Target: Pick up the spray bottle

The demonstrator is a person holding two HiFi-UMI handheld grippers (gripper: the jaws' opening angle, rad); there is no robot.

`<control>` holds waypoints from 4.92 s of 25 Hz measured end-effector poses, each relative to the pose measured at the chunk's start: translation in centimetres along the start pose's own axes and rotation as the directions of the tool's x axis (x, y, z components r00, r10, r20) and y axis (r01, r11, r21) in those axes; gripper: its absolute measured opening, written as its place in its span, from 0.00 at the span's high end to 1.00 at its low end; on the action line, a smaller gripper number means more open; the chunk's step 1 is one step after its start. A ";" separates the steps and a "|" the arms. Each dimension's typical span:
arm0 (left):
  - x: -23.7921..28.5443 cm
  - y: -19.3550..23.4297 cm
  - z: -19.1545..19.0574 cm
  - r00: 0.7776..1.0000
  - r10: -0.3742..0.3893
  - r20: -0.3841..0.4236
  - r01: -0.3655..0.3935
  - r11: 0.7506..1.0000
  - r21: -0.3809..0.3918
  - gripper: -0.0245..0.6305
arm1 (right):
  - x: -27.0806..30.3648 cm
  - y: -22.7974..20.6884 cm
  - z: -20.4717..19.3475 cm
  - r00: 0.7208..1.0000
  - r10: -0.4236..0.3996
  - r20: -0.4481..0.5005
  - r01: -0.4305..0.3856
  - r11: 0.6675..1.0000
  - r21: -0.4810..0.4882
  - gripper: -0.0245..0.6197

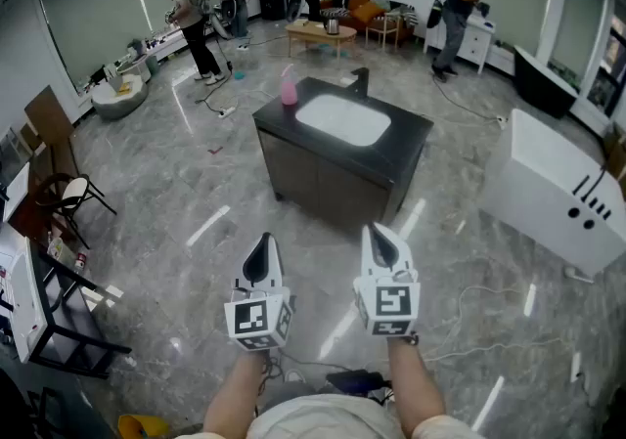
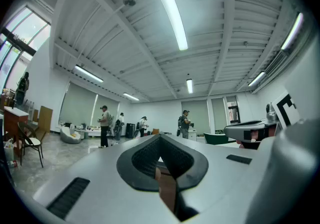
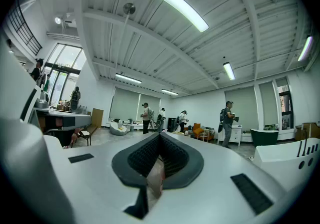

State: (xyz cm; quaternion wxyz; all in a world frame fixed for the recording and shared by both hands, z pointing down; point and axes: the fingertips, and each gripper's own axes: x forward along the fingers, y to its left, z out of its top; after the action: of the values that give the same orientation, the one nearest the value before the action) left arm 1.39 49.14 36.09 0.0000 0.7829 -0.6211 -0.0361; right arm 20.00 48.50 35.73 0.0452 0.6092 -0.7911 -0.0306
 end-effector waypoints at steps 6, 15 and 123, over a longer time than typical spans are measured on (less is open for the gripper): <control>0.4 -1.3 0.0 1.000 0.006 0.001 -0.006 1.000 0.014 0.96 | -0.1 -1.3 -0.4 1.000 0.002 0.000 -0.002 1.000 -0.015 0.96; 1.9 -0.8 0.1 1.000 0.024 0.000 -0.024 0.999 0.033 0.96 | 2.5 -1.0 -0.8 0.999 0.033 0.000 -0.033 0.999 0.018 0.96; 81.7 31.2 -9.5 0.987 -0.159 -0.014 0.159 0.985 0.065 0.96 | 87.5 -4.6 -7.5 0.992 0.009 -0.130 -0.012 1.000 -0.024 0.96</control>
State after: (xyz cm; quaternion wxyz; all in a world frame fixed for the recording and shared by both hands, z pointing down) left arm -9.94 -37.83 42.35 -0.0260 0.8297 -0.5575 -0.0122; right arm 3.04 -37.23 45.75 0.1042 0.6050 -0.7893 -0.0006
